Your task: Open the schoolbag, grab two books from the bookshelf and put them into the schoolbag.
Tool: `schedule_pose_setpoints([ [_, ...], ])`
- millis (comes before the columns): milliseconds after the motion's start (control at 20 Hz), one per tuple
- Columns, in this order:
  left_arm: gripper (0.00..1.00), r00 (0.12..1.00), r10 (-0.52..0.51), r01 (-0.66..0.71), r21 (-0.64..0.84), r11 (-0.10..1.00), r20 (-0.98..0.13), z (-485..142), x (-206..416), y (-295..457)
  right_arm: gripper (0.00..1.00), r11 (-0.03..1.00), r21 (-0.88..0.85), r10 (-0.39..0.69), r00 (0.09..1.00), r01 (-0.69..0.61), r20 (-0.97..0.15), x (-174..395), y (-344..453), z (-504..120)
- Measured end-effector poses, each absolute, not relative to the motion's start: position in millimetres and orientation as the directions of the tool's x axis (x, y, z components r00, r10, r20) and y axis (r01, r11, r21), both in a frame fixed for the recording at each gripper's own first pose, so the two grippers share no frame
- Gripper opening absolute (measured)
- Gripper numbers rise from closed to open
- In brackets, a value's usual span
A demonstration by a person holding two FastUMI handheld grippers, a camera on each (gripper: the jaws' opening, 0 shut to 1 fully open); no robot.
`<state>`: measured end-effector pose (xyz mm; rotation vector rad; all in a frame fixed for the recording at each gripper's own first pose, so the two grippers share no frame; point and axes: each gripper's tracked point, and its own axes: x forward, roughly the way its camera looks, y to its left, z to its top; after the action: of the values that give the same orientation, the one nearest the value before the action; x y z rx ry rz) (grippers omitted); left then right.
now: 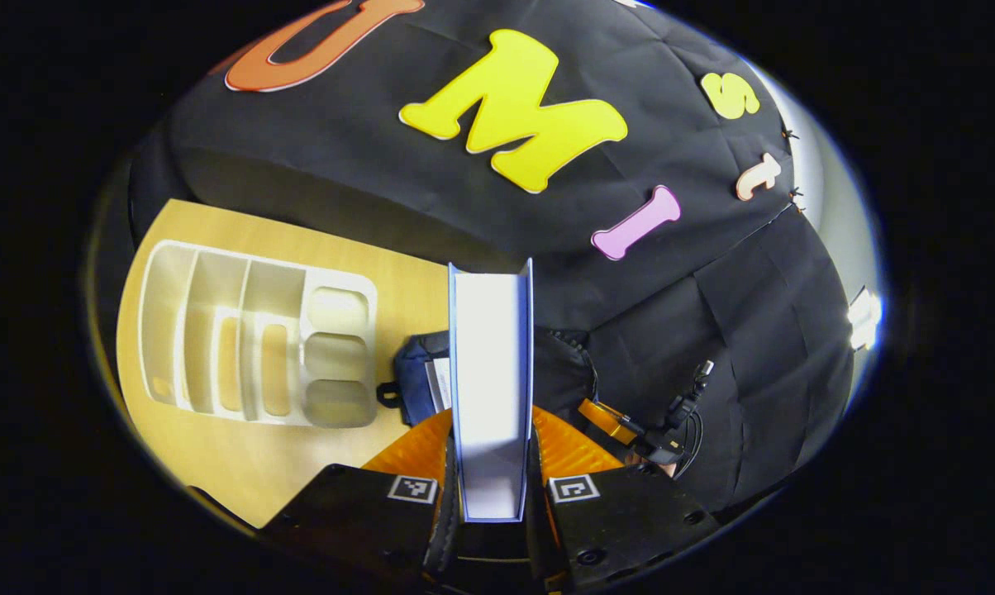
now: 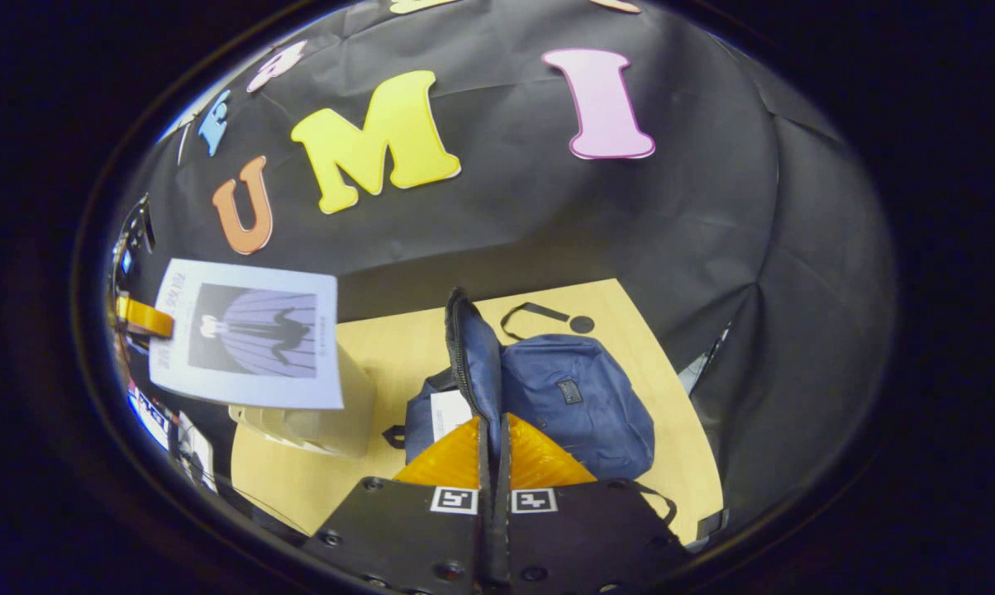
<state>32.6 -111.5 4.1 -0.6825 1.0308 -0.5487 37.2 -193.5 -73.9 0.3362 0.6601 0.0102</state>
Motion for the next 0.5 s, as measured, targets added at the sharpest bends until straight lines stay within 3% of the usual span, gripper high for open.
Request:
schedule_pose_setpoints([
  [150,0.39,0.360,-0.712,0.051,-0.749,0.661,-0.603,-48,25,-142,0.00,0.948,0.302,0.108,0.791,0.101,-0.603,37,-203,-69],
  [200,0.35,0.341,-0.722,0.025,-0.762,0.647,-0.602,-63,23,-152,0.00,0.949,0.299,0.105,0.791,0.101,-0.603,38,-205,-68],
  [500,0.35,0.273,-0.775,-0.056,-0.814,0.578,-0.569,-125,27,-219,0.00,0.955,0.286,0.110,0.790,0.085,-0.603,41,-208,-56],
])
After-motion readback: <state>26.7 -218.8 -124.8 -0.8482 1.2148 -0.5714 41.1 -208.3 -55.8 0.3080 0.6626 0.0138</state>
